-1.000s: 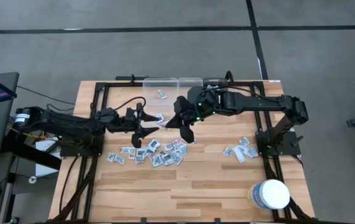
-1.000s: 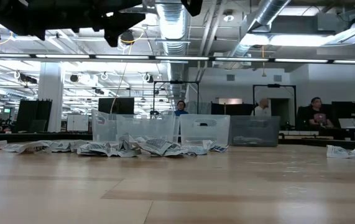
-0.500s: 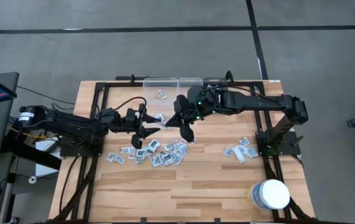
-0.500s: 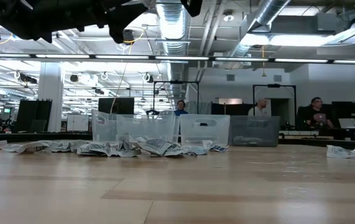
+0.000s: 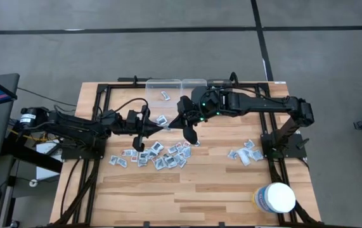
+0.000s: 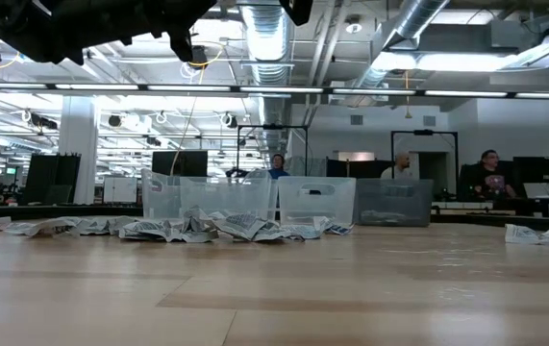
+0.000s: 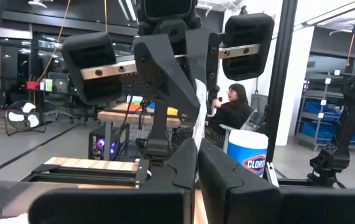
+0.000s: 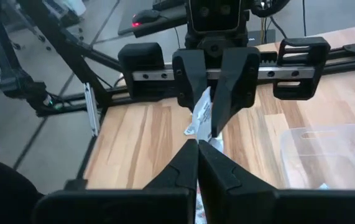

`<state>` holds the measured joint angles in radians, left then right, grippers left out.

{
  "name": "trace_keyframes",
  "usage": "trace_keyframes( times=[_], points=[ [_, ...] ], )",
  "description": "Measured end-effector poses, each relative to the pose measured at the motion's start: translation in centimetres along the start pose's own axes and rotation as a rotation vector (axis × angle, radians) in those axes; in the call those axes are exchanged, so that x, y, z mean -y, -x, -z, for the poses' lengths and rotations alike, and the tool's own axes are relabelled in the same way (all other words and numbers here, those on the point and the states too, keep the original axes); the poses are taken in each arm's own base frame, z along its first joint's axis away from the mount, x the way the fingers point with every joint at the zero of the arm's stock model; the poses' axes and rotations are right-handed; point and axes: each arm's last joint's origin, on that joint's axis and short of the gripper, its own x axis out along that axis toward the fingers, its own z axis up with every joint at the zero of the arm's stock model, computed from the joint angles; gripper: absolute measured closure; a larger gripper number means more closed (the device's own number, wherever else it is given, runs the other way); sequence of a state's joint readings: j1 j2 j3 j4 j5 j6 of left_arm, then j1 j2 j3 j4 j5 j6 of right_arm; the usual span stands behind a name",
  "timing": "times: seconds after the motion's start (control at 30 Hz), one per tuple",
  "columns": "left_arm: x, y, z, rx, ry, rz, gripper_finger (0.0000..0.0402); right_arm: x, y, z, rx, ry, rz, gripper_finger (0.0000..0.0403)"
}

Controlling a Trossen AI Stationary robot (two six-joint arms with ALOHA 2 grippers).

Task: Pick & Place First Aid Supplies
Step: Put the towelette pack into the bottom transparent bin

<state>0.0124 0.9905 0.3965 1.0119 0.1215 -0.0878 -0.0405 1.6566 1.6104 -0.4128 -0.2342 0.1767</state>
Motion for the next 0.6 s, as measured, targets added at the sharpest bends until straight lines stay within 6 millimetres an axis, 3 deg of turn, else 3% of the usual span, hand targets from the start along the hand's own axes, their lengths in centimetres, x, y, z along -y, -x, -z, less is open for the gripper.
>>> trace_keyframes(
  times=[0.17,0.6],
  points=[
    [0.0,0.0,0.0,-0.001,0.030,0.003,0.0393,-0.6,-0.2,0.0,0.008,0.010,0.013,0.0370],
    [0.0,0.0,0.0,0.000,0.033,-0.011,0.0393,-1.0,-0.6,1.7,-0.085,0.118,0.234,0.0197]
  ],
)
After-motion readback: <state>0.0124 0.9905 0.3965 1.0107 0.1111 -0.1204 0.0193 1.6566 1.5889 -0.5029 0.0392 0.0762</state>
